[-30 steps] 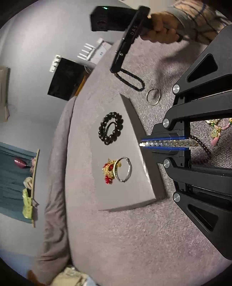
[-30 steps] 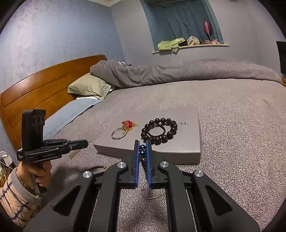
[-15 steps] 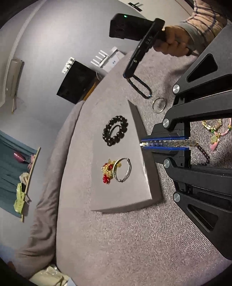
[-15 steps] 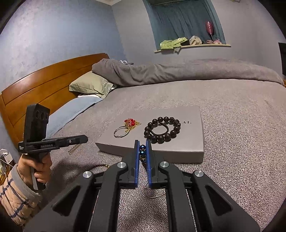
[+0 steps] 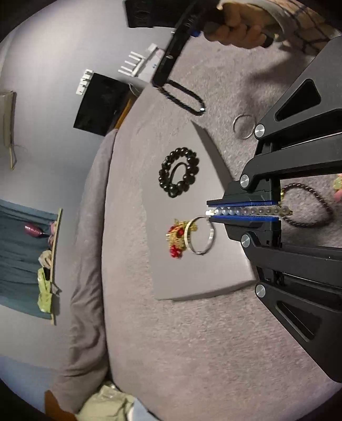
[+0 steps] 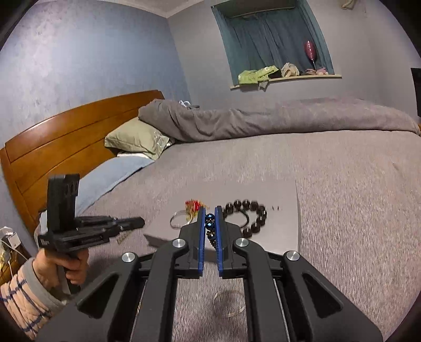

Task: Organize jewelry
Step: 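Carry the pearl hairpin in the left tool while the right tool carries the blue bracelet to the box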

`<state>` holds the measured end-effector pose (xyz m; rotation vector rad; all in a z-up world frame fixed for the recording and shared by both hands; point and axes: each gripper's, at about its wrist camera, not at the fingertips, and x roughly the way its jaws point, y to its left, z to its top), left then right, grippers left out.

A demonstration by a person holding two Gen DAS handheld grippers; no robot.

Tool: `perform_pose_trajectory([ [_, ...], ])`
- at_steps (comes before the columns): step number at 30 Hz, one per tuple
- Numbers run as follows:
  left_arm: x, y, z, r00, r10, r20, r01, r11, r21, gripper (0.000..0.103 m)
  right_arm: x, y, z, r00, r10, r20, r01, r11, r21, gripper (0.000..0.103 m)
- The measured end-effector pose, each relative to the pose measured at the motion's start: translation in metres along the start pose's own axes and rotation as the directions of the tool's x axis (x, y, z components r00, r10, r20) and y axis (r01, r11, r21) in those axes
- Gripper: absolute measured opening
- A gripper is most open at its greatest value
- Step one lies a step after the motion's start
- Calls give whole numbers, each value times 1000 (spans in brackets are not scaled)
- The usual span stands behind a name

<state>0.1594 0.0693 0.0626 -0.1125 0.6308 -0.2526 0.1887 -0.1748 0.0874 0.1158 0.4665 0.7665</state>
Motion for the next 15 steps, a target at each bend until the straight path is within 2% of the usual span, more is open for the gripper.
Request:
perform_pose_trajectory([
  [8, 27, -6, 26, 999, 52, 8, -52, 996, 75, 6, 33, -5, 23, 1000, -7, -3, 7, 1000, 0, 7],
  [15, 46, -1, 41, 996, 88, 25, -90, 992, 88, 6, 69, -5, 43, 1000, 6, -12, -6, 1000, -7, 7],
])
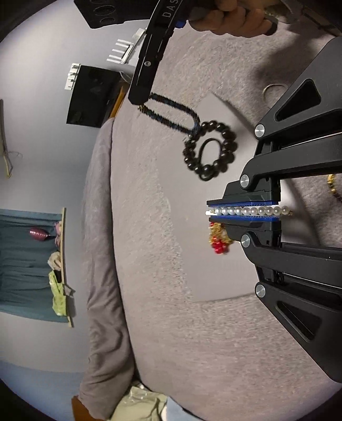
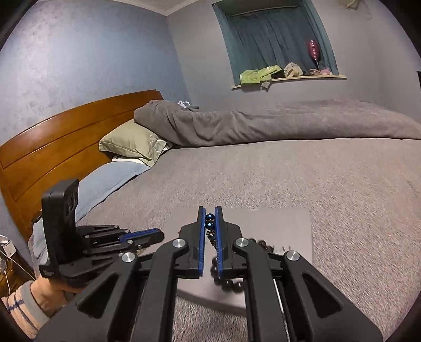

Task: Organize jewelry
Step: 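Carry the pearl hairpin in the left tool while the right tool carries the blue bracelet to the box, then open both tools to release the hairpin and blue bracelet on the box lid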

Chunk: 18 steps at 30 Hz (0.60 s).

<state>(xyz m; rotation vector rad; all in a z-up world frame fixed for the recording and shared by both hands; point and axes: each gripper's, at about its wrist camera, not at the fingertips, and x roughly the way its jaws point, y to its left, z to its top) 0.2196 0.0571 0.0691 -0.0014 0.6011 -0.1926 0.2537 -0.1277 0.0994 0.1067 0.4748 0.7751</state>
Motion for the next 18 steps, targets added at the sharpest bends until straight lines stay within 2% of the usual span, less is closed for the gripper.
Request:
perform_pose_trajectory([
  [7, 28, -5, 5, 999, 29, -32, -28, 999, 26, 6, 31, -1, 4, 999, 6, -31, -6, 1000, 1, 7],
  [16, 63, -7, -7, 992, 70, -101, -66, 997, 45, 6, 73, -31, -13, 984, -111, -140, 111, 994, -9, 7],
  [17, 63, -8, -7, 992, 75, -98, -71, 996, 48, 7, 75, -36, -15, 981, -126, -149, 127, 992, -5, 7],
  [18, 63, -10, -7, 993, 74, -94, -70, 996, 47, 13, 77, -38, -16, 979, -132, -153, 133, 991, -1, 7],
])
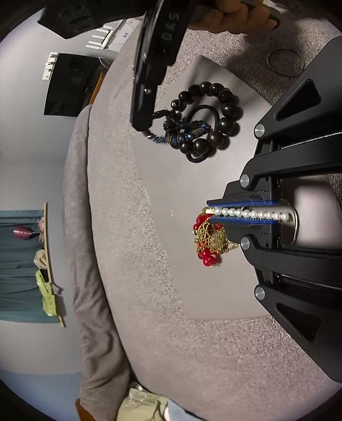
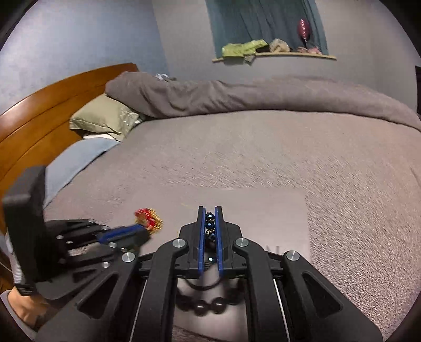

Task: Organize jewelry
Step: 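Open both tools to release the hairpin and blue bracelet on the box lid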

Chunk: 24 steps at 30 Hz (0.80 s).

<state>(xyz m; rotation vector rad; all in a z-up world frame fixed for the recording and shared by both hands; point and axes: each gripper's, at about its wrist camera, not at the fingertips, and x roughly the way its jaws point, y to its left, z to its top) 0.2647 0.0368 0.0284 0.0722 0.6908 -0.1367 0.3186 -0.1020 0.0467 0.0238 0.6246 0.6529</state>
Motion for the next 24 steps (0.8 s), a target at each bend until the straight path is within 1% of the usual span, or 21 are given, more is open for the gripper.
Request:
perform_pose_trajectory([
  [1, -1, -2, 0, 1000, 0, 5, 0, 1000, 0, 17, 1, -2, -1, 1000, -4, -3, 4, 1000, 4, 7],
  [2, -2, -4, -1, 1000, 6, 10, -6, 1000, 5, 19, 2, -4, -1, 1000, -10, -6, 10, 1000, 7, 7],
  [3, -3, -6, -1, 1000, 11, 15, -11, 1000, 15, 23, 3, -4, -2, 1000, -15, -6, 15, 1000, 6, 7],
  [4, -5, -9, -1, 1000, 13, 23, -14, 1000, 27, 30, 2, -5, -3, 1000, -19, -5, 19, 1000, 4, 8],
  [5, -7, -10, -1, 1000, 14, 28, -15, 999, 31, 35, 3, -5, -4, 1000, -20, -9, 20, 1000, 1, 11],
  [6, -10, -11, 0, 999, 14, 39, -15, 999, 35, 40, 2, -6, -6, 1000, -20, -10, 20, 1000, -1, 18],
  [7, -13, -12, 0, 999, 14, 45, -15, 999, 36, 49, 1, -5, -7, 1000, -23, -9, 23, 1000, -6, 22],
  [8, -16, -12, 1, 998, 15, 55, -17, 999, 38, 53, 0, -5, -8, 1000, -24, -8, 24, 1000, -11, 32],
  [9, -20, -13, 2, 998, 17, 66, -20, 999, 42, 61, -2, -5, -9, 1000, -24, -7, 24, 1000, -18, 38],
  [10, -25, -15, 4, 997, 19, 78, -23, 999, 47, 72, -4, -4, -10, 1000, -27, -3, 27, 999, -25, 39],
  [11, -28, -15, 4, 996, 23, 89, -27, 998, 52, 76, -6, -5, -10, 1000, -30, 0, 30, 999, -29, 40],
  [12, -34, -17, 5, 994, 30, 102, -36, 998, 59, 78, -8, -5, -10, 999, -31, 5, 32, 999, -26, 42],
  [14, -40, -18, 6, 993, 35, 110, -42, 997, 64, 79, -14, -7, -9, 999, -28, 18, 29, 1000, -12, 46],
  [16, -49, -18, 6, 991, 45, 124, -54, 997, 63, 90, -20, -8, -9, 999, -29, 29, 29, 1000, -11, 51],
  [17, -55, -19, 5, 989, 52, 137, -61, 996, 63, 90, -23, -8, -9, 999, -30, 34, 31, 999, -14, 56],
  [20, -68, -15, 1, 986, 64, 151, -73, 996, 56, 90, -32, -4, -12, 998, -38, 45, 40, 999, -31, 61],
  [21, -72, -12, -1, 986, 68, 155, -76, 996, 49, 90, -35, -4, -13, 998, -40, 44, 42, 999, -35, 66],
  [23, -80, -7, -7, 985, 70, 158, -76, 997, 33, 91, -41, -4, -16, 998, -42, 52, 44, 998, -35, 70],
  [24, -86, -5, -11, 985, 75, 158, -80, 997, 22, 91, -45, -4, -18, 998, -43, 54, 45, 998, -35, 70],
])
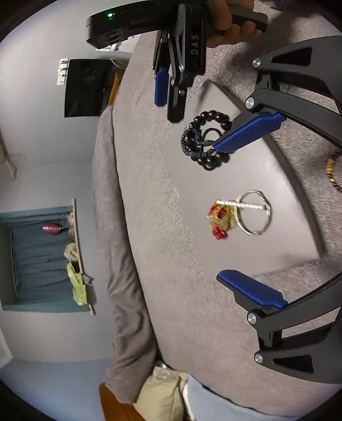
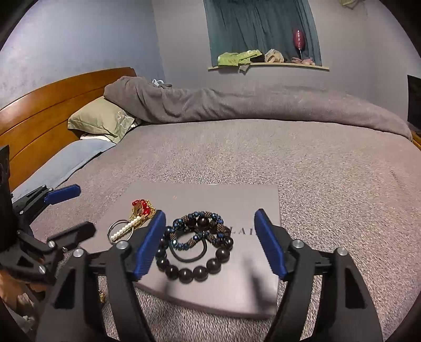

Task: Organize jewelry
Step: 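Open both tools to release the hairpin and blue bracelet on the box lid, then move both open tools back toward the remaining jewelry on the bed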

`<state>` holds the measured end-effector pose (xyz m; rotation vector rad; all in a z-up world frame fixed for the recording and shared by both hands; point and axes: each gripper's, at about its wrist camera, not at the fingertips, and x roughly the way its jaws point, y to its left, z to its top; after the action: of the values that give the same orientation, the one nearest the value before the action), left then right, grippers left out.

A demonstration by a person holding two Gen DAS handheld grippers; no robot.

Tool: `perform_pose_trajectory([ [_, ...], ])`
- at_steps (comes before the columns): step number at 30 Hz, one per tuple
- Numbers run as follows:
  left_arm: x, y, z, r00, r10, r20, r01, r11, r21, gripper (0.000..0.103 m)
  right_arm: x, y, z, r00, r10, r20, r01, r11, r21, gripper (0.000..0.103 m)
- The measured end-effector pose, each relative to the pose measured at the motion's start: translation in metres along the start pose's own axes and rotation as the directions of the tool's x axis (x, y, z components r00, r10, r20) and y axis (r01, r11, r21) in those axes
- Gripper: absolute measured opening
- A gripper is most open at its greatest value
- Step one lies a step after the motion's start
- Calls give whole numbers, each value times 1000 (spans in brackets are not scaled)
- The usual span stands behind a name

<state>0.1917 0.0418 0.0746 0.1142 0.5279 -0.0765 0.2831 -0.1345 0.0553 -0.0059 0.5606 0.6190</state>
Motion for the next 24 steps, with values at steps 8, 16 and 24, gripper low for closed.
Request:
perform_pose_trajectory([
  [8, -33, 11, -18, 1000, 7, 3, -6, 999, -31, 91, -28, 12, -9, 1000, 5, 28, -4, 999, -33, 78],
  [16, -48, 16, -40, 1000, -6, -23, 4, 998, -57, 91, -44, 19, -21, 999, 34, 30, -33, 999, -38, 79],
  [24, -48, 30, -55, 998, -43, -52, 35, 989, -143, 91, -61, 26, -41, 998, 61, 7, -60, 997, -54, 79],
])
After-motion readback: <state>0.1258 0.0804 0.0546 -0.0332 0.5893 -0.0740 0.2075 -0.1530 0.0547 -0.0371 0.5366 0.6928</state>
